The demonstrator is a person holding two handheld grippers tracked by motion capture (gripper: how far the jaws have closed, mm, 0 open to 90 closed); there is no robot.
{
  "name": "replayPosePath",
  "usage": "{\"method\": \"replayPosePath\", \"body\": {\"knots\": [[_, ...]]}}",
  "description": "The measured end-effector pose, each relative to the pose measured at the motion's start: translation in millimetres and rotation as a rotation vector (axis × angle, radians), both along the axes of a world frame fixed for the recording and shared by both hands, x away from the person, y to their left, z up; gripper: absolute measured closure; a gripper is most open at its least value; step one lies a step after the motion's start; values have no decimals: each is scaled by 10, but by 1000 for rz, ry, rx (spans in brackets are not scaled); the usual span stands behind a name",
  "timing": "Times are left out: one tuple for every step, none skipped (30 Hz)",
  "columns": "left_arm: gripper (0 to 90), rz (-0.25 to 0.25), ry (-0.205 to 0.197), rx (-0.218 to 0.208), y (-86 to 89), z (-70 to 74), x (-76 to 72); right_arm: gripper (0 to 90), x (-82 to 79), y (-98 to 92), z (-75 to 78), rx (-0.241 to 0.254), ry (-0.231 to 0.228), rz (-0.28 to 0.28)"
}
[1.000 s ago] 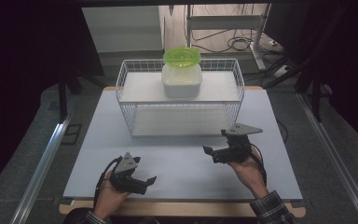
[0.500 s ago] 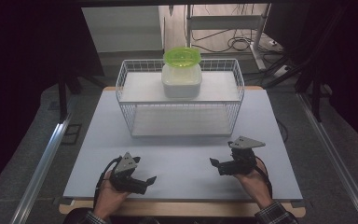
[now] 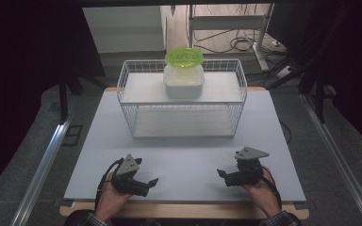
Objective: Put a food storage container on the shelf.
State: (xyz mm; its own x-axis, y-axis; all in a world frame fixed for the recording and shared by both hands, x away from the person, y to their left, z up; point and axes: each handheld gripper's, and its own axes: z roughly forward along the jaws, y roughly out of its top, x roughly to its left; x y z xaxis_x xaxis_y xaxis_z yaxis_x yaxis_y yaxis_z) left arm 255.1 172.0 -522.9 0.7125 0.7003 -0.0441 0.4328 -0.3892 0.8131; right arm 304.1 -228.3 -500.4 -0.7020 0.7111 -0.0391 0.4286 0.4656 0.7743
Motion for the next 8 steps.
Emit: {"method": "replayPosePath", "body": {"knots": [[35, 1, 0, 1, -2, -3, 1, 16, -7, -20, -10, -2, 4, -7], [34, 0, 0, 2, -3, -6, 1, 16, -13, -38, -21, -3, 10, -13], [34, -1, 0, 3, -5, -8, 2, 16, -18, -55, -30, -6, 16, -18], [33, -2, 0, 4, -6, -9, 2, 16, -23, -68, -38, -9, 20, -25], [33, -3, 0, 3, -7, -11, 4, 16, -24, -80, -45, -14, 25, -29], [33, -4, 1, 3, -8, -12, 6, 16, -22, -89, -48, -18, 27, -31], [33, -5, 0, 4, -9, -11, 9, 16, -19, -94, -50, -18, 26, -35], [33, -4, 0, 3, -10, -12, 10, 16, -13, -95, -54, -15, 27, -37]]}}
